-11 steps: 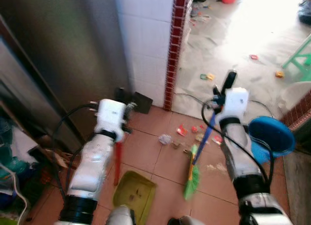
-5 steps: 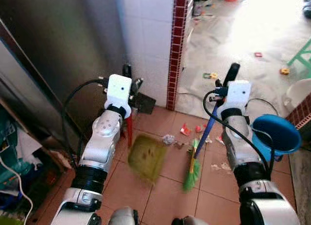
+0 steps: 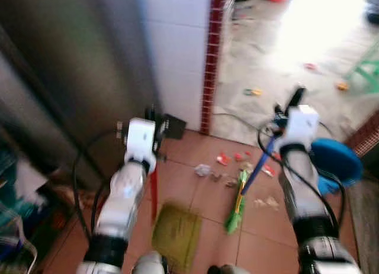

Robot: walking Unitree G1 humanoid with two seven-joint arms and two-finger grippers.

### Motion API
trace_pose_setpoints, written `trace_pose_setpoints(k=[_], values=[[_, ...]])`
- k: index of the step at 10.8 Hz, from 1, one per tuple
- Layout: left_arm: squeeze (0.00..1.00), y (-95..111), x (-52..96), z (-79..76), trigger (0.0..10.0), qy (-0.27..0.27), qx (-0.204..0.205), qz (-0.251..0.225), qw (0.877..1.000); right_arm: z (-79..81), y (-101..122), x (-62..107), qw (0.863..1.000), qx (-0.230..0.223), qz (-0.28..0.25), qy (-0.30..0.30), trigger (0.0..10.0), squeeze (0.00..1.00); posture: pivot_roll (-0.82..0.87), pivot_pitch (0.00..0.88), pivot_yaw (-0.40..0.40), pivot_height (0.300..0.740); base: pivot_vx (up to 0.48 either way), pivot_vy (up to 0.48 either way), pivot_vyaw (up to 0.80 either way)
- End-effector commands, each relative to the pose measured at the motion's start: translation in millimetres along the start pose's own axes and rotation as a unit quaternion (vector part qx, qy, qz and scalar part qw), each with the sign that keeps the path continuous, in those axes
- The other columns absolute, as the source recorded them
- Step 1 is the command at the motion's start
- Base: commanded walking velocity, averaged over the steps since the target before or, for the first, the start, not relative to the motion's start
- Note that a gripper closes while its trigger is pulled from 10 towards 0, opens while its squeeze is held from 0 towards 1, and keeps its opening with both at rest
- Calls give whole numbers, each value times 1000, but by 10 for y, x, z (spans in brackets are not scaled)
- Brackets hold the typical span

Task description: Sweep floor

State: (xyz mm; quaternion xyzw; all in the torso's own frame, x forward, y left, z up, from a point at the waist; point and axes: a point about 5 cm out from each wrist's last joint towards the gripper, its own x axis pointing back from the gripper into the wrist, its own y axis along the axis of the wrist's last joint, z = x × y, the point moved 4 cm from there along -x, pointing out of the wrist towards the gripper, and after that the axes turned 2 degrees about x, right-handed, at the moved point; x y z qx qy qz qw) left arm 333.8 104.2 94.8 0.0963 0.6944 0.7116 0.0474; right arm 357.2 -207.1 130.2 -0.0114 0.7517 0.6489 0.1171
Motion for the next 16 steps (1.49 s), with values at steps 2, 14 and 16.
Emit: trace_pose_setpoints(k=[2,14,16], values=[[0,185,15,-136,10000,-24,-2,-32,999,-188,-60,78,999,12,21,-26,10000,0,-30,0,28,740,0,0,-800],[0,178,125,117,10000,14,-21,-15,1000,199,46,-76,1000,-6,7,18,10000,0,23,0,82,740,0,0,-400],[0,234,56,68,10000,-2,-31,-21,999,211,22,-12,1000,-13,6,7,10000,0,7,0,101,740,0,0,0]])
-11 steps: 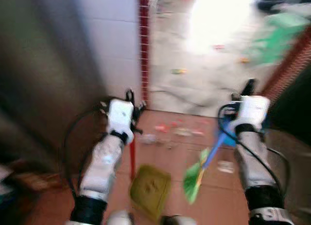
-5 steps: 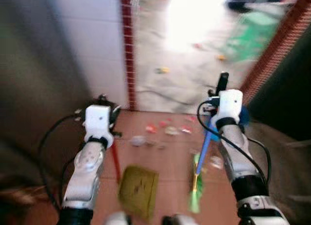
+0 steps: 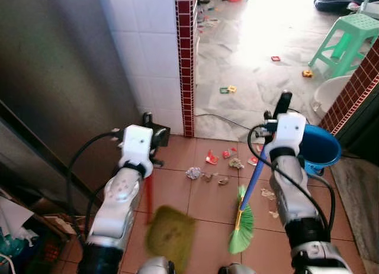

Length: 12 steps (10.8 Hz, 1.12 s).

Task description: Sweep floor

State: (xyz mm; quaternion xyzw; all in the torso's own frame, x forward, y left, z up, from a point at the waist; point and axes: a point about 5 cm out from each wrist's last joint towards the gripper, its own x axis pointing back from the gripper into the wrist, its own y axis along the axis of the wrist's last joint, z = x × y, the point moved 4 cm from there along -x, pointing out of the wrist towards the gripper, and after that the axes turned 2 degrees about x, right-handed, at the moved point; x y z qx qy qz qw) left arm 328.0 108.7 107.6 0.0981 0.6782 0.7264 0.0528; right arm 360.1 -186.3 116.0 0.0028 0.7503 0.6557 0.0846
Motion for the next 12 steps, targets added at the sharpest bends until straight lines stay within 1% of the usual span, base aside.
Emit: trace_pose_setpoints(k=[1,2,3,5,6,7,8,9,10,11,12], values=[[0,123,-46,53,10000,11,-9,-18,1000,-18,139,-24,1000,-9,-28,-8,10000,0,3,0,87,740,0,0,0],[0,115,-57,86,10000,22,5,-17,1000,-28,138,-38,1000,-10,-22,-3,10000,0,3,0,63,740,0,0,-800],[0,121,-57,112,10000,33,5,-19,999,-26,143,-47,1000,-5,-23,4,10000,0,9,0,36,740,0,0,-800],[0,97,-51,216,10000,62,26,-16,998,5,152,-74,1000,-1,-22,17,10000,0,16,0,8,740,0,0,-644],[0,78,-53,260,10000,74,31,-12,997,23,150,-79,1000,-1,-21,22,10000,0,17,0,2,740,0,0,0],[0,57,-52,275,10000,72,38,-10,997,25,130,-71,1000,-1,-18,22,10000,0,20,0,-2,740,0,0,0],[0,57,-49,303,10000,79,28,-11,996,13,106,-72,1000,3,-13,21,10000,0,25,0,-12,740,0,0,0],[0,57,-16,419,10000,116,19,-13,993,-3,95,-74,1000,-2,-10,19,10000,0,27,0,-14,740,0,0,-800],[0,44,18,470,10000,129,24,-12,991,-17,119,-77,1000,0,-15,20,10000,0,29,0,-19,740,0,0,-800],[0,20,42,489,10000,133,36,-7,990,-28,129,-86,1000,4,-16,20,10000,0,32,0,-23,740,0,0,-800],[0,42,45,486,10000,132,41,-10,990,-37,152,-100,1000,7,-18,19,10000,0,41,0,-42,740,0,0,-800]])
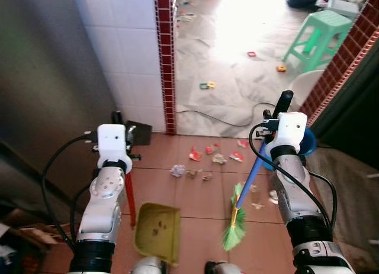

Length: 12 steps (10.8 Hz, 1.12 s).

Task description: Sweep floor

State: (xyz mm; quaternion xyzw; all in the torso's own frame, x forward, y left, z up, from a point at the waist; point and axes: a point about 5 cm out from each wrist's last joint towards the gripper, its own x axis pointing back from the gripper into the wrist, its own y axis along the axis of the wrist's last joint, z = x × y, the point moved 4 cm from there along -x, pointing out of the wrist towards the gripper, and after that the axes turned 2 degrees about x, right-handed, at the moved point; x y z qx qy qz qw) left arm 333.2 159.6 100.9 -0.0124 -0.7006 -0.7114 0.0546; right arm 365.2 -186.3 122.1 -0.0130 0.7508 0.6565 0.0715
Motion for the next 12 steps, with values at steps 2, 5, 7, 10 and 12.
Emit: trace_pose_setpoints(k=[2,5,7,10,12], values=[[0,198,-1,-26,10000,0,19,-34,999,-34,117,-75,1000,15,-15,2,10000,0,44,6,-46,740,0,0,-800],[0,140,32,-58,10000,-6,27,-24,999,-23,119,-82,1000,14,-14,3,10000,0,39,13,-35,740,0,0,-700],[0,136,24,-84,10000,-17,28,-20,999,-29,85,-46,1000,12,-10,2,10000,0,34,17,-30,740,0,0,-603],[0,132,20,-108,10000,-24,29,-17,999,-37,82,-49,1000,11,-9,1,10000,0,33,17,-27,740,-338,0,0],[0,130,25,-112,10000,-25,32,-15,999,-20,93,-56,1000,16,-11,4,10000,0,34,16,-28,740,-364,0,0]])
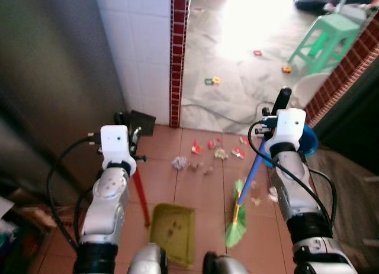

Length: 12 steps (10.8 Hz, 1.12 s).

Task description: Sweep floor

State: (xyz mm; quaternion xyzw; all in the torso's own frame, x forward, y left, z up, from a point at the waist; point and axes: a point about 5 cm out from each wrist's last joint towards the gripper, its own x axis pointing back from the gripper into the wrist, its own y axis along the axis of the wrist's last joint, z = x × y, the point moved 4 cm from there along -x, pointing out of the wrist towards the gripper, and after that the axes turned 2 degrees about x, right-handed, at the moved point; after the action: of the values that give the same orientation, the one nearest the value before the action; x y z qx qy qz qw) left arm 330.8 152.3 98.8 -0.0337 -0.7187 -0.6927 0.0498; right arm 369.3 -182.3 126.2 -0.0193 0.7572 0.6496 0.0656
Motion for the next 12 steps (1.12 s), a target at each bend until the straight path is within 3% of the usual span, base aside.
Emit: trace_pose_setpoints(k=[1,4,6,9,10,12], values=[[0,148,-3,-48,10000,-6,6,-25,1000,-57,55,-17,1000,7,-10,-6,10000,0,36,15,-31,740,-341,0,0],[0,162,-9,-91,10000,-30,16,-30,999,-55,54,-25,1000,4,-10,-9,10000,0,36,4,-24,740,-105,0,0],[0,156,19,-132,10000,-71,9,-34,997,-67,56,-48,1000,1,-9,-12,10000,0,38,0,-22,740,0,0,-800],[0,61,-38,-70,10000,-62,21,-24,998,-25,29,-73,1000,0,-9,-6,10000,0,38,0,-18,740,0,0,-423],[0,50,-30,-54,10000,-57,4,-28,998,-2,44,-77,1000,1,-13,2,10000,0,40,0,-21,740,0,0,0],[0,-10,23,246,10000,14,-21,-29,999,-83,53,-52,1000,6,-16,-8,10000,0,46,0,-15,740,0,0,0]])
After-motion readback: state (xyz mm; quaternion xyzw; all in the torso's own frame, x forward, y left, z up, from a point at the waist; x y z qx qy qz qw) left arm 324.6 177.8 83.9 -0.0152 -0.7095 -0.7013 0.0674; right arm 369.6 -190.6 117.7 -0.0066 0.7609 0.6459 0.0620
